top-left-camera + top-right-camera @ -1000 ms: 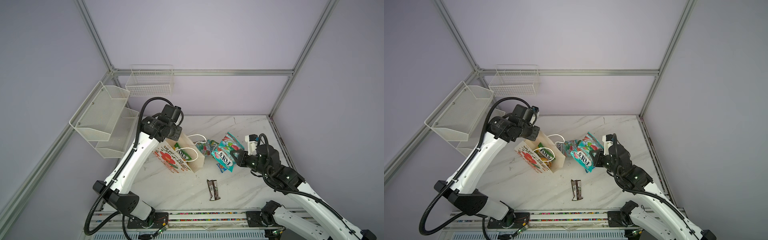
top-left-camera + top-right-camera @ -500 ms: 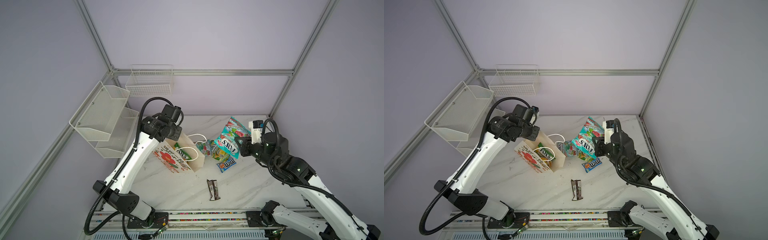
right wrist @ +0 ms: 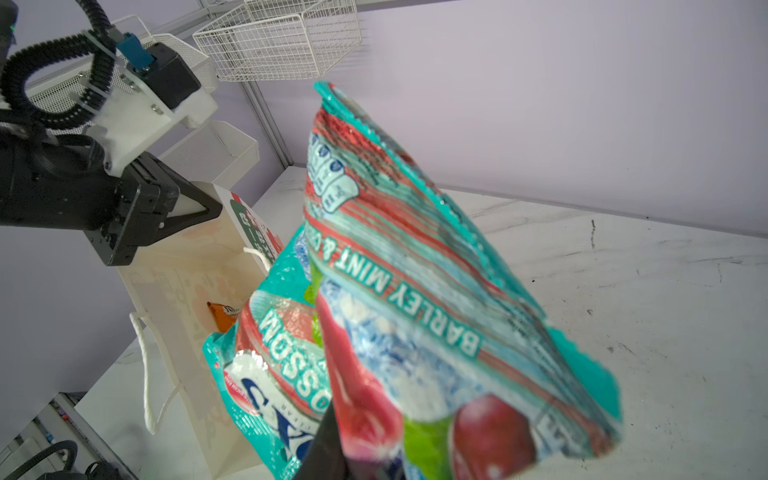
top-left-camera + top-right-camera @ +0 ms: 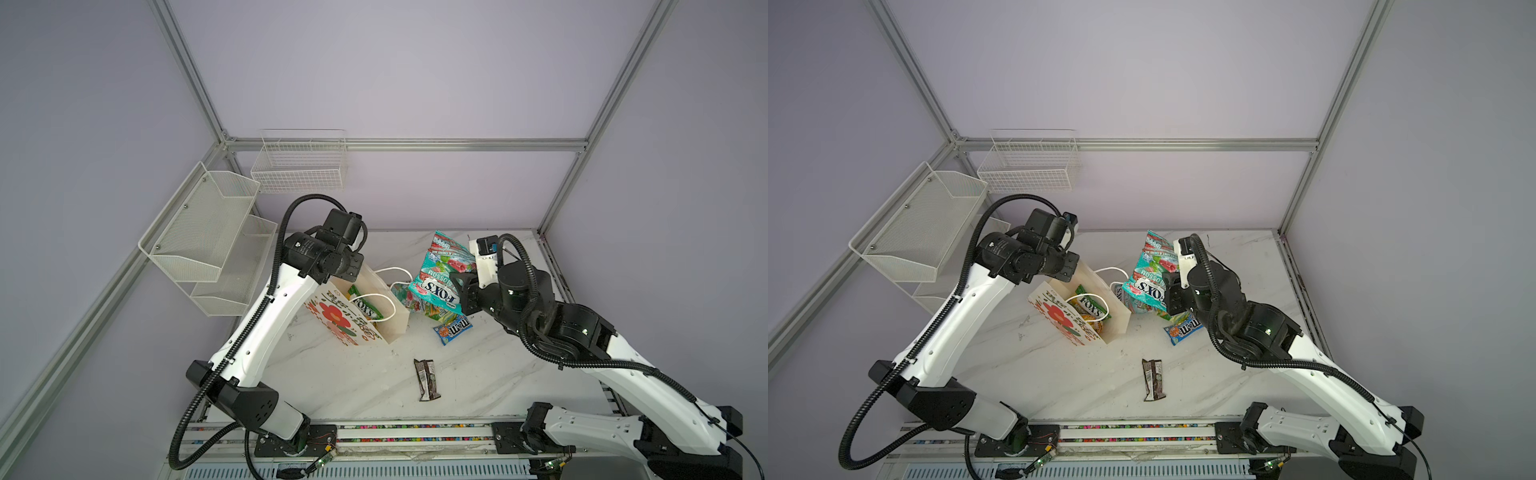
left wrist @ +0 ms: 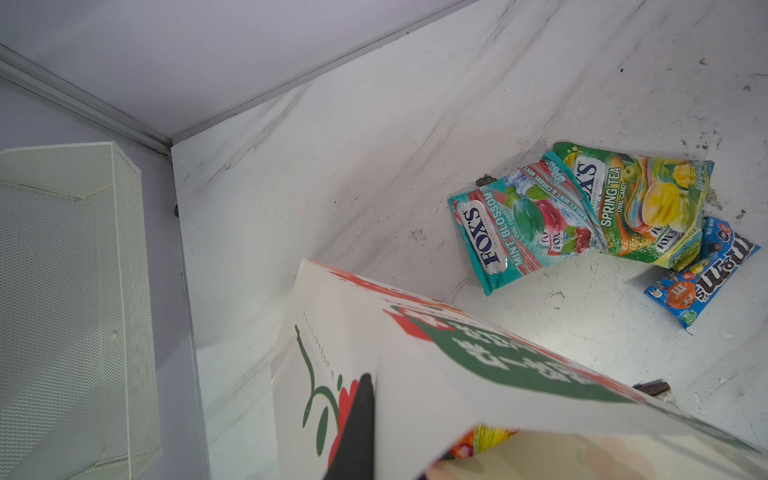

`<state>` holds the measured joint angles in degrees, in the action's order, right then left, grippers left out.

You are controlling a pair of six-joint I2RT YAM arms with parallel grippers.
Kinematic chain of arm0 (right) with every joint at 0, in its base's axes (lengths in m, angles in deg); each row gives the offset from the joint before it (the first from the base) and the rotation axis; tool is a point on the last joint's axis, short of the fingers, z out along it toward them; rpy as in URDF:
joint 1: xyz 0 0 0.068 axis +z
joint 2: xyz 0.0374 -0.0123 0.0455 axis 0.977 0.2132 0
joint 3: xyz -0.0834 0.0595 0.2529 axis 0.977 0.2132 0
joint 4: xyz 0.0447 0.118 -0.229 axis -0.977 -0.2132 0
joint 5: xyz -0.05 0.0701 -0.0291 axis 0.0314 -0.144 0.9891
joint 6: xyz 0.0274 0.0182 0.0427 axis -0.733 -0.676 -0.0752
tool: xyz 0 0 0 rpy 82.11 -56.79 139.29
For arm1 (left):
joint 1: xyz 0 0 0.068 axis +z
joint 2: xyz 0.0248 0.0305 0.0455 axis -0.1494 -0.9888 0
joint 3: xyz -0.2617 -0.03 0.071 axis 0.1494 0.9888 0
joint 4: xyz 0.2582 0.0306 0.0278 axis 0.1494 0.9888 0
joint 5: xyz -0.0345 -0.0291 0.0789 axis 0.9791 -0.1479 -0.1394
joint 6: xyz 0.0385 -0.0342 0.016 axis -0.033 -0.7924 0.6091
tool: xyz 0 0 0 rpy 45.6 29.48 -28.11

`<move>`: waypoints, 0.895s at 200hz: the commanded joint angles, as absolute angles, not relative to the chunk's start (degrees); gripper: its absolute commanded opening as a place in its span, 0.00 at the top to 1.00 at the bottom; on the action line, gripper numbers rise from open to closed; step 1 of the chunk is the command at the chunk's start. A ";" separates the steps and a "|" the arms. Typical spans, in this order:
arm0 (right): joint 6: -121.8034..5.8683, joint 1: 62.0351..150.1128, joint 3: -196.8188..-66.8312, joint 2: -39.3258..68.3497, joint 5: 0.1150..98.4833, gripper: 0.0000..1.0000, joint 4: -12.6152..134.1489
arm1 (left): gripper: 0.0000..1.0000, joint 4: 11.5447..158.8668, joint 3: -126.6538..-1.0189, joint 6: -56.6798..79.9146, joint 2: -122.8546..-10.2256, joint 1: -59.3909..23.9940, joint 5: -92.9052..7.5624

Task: Place the snacks into the paper bag
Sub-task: 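Carry the teal bag with the right gripper toward the paper bag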

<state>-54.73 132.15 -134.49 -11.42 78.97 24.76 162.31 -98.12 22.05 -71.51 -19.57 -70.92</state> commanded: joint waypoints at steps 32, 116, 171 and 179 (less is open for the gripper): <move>-51.71 137.86 -138.98 -8.76 87.66 1.00 25.02 | 1.00 161.68 -101.87 22.95 -71.41 -19.62 -71.34; -49.08 144.44 -142.33 -2.88 93.60 1.00 24.89 | 1.00 161.60 -101.79 22.95 -71.32 -19.63 -71.25; -49.00 148.77 -144.28 1.31 100.34 1.00 23.59 | 1.00 161.61 -101.61 22.95 -71.20 -19.63 -71.21; -49.03 149.71 -144.65 1.87 101.62 1.00 23.37 | 1.00 161.59 -101.61 22.95 -71.15 -19.62 -71.24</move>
<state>-49.81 147.40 -141.88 0.90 95.30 23.32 162.33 -98.12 22.05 -71.55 -19.57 -70.92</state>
